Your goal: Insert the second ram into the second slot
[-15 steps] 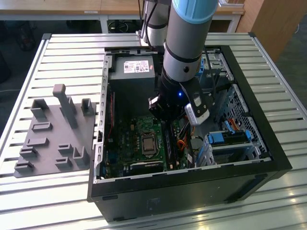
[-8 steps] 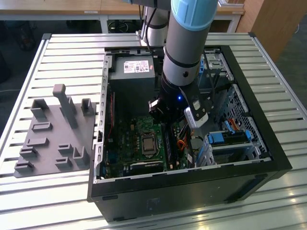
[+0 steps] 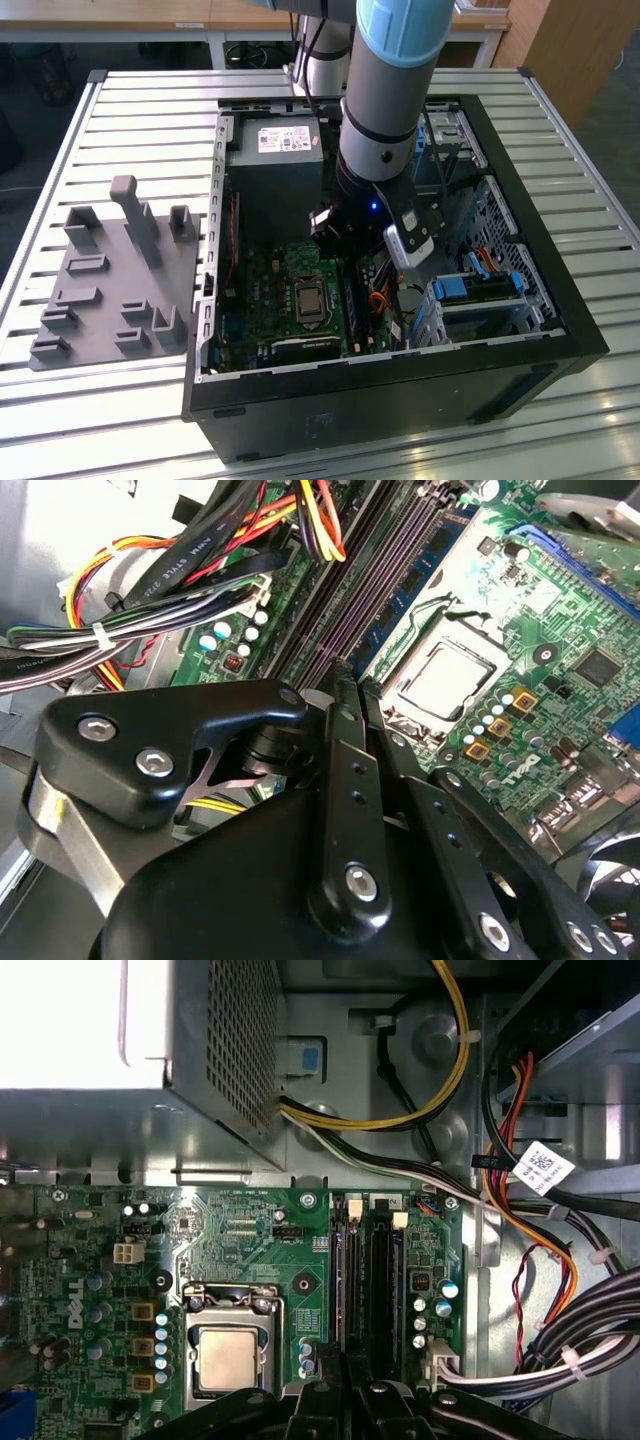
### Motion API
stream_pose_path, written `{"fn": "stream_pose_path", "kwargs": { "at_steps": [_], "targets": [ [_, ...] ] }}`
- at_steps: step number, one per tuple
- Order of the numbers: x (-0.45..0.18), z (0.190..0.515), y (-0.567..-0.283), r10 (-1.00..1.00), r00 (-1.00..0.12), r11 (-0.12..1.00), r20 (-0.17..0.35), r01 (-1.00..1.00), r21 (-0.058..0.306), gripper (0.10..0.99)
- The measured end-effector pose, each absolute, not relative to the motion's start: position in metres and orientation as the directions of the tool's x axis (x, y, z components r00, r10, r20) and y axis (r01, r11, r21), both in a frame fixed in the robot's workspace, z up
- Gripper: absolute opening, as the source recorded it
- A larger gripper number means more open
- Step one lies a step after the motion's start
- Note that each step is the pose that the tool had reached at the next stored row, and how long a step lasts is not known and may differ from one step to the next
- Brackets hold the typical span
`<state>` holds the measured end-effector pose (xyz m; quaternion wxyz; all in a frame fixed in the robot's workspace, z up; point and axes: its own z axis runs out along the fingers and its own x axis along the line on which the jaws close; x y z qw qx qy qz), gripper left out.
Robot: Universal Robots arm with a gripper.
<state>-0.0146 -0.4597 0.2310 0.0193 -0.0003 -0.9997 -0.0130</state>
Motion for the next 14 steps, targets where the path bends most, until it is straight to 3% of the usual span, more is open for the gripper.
{"fn": "stream_pose_path", "kwargs": {
  "at_steps": [14],
  "targets": [
    [-0.0101, 0.2278, -0.4597, 0.007, -0.999, 1.000, 0.039, 0.008, 0.026, 0.137]
  ]
}}
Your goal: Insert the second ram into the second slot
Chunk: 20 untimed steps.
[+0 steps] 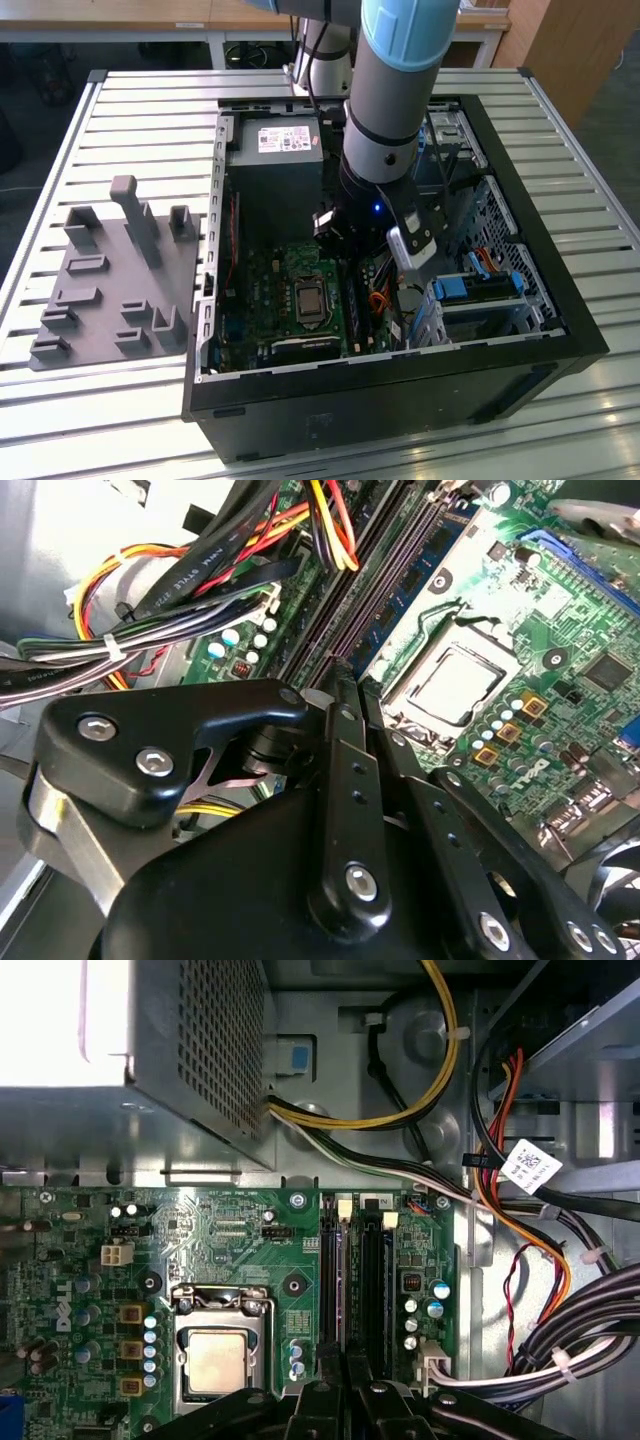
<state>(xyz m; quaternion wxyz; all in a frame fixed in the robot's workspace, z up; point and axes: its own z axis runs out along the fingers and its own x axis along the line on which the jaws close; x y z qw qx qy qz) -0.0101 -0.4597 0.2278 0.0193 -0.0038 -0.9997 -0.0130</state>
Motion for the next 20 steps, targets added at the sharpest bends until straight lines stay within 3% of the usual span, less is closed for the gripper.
{"fn": "stream_pose_path", "kwargs": {
  "at_steps": [20],
  "targets": [
    [-0.0092, 0.2241, -0.4597, -0.001, -0.999, 1.000, 0.039, 0.000, 0.026, 0.137]
  ]
}}
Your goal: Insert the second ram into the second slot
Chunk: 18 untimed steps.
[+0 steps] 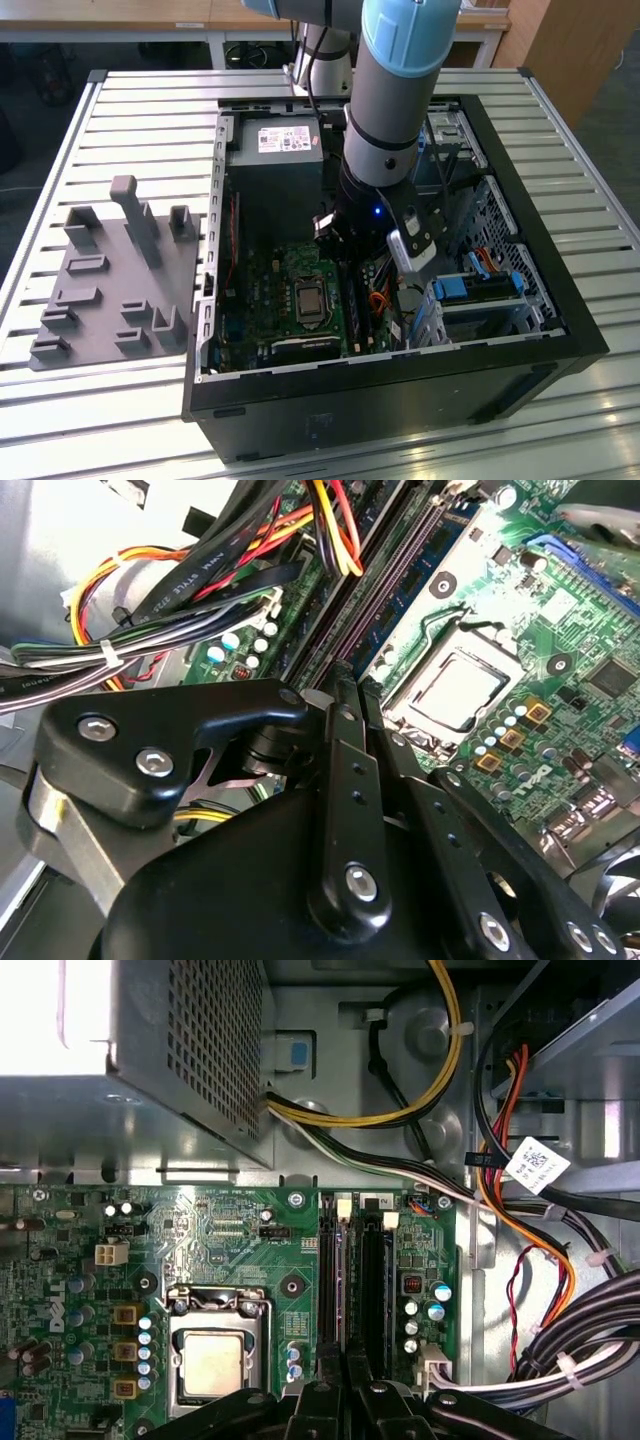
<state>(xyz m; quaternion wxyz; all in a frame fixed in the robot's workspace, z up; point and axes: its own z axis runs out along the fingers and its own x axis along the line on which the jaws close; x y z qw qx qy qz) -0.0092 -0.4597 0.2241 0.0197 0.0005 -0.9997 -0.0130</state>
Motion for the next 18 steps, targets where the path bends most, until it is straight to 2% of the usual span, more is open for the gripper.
{"fn": "stream_pose_path", "kwargs": {
  "at_steps": [18],
  "targets": [
    [-0.0092, 0.2206, -0.4597, -0.008, -0.999, 1.000, 0.039, -0.007, 0.026, 0.137]
  ]
}}
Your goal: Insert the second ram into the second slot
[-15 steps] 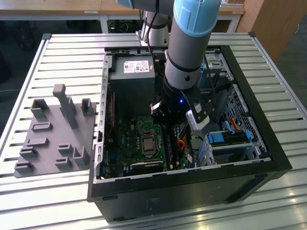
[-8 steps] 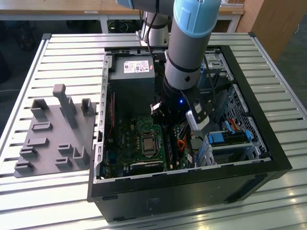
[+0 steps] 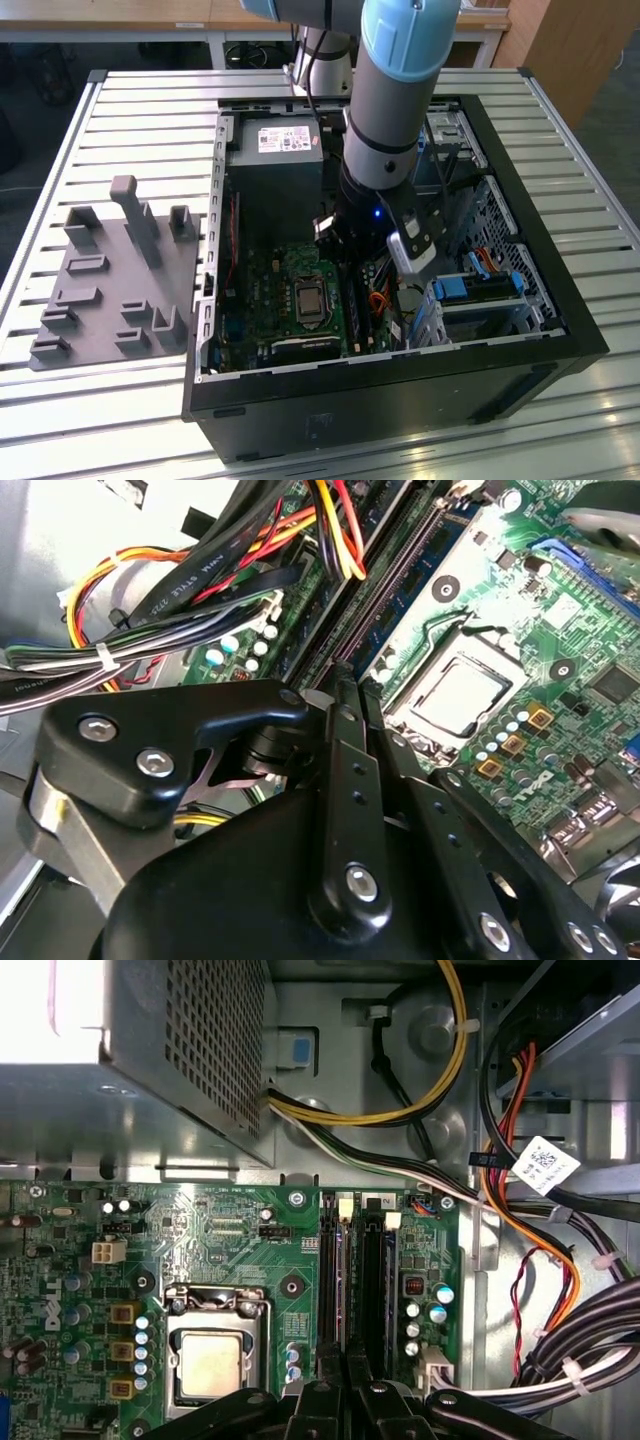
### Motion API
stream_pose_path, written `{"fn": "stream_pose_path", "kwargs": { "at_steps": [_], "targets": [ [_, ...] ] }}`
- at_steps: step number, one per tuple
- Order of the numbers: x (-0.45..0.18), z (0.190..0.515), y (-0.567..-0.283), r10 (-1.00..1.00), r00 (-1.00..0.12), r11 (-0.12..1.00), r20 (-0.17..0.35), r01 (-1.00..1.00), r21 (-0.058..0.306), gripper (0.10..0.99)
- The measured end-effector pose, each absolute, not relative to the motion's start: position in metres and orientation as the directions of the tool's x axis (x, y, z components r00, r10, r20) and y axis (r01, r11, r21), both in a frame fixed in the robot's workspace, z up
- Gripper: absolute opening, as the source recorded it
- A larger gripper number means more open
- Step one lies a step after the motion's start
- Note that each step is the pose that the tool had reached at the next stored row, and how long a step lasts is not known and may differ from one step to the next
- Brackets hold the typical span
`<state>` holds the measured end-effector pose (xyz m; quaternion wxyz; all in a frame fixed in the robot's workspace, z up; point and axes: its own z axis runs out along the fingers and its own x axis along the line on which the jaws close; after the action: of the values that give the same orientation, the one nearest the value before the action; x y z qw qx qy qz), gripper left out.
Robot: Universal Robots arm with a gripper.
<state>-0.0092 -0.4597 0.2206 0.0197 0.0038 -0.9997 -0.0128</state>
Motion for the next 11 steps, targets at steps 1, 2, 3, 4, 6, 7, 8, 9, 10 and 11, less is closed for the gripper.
{"fn": "stream_pose_path", "kwargs": {
  "at_steps": [1, 2, 3, 4, 6, 7, 8, 9, 10, 11],
  "targets": [
    [-0.0092, 0.2204, -0.4597, -0.008, -0.999, 1.000, 0.039, -0.007, 0.026, 0.137],
    [-0.0092, 0.2200, -0.4597, -0.008, -0.999, 1.000, 0.039, -0.007, 0.026, 0.137],
    [-0.0092, 0.2197, -0.4597, -0.008, -0.999, 1.000, 0.039, -0.007, 0.026, 0.137],
    [-0.0092, 0.2194, -0.4597, -0.008, -0.999, 1.000, 0.039, -0.007, 0.026, 0.137],
    [-0.0092, 0.2188, -0.4597, -0.008, -0.999, 1.000, 0.040, -0.007, 0.026, 0.137],
    [-0.0092, 0.2187, -0.4597, -0.008, -0.999, 1.000, 0.040, -0.007, 0.026, 0.137],
    [-0.0092, 0.2185, -0.4597, -0.008, -0.999, 1.000, 0.041, -0.007, 0.026, 0.137],
    [-0.0092, 0.2182, -0.4597, -0.008, -0.999, 1.000, 0.041, -0.007, 0.026, 0.137],
    [-0.0092, 0.2181, -0.4597, -0.008, -0.999, 1.000, 0.042, -0.007, 0.026, 0.137],
    [-0.0092, 0.2181, -0.4597, -0.008, -0.999, 1.000, 0.042, -0.007, 0.026, 0.137]
  ]
}}
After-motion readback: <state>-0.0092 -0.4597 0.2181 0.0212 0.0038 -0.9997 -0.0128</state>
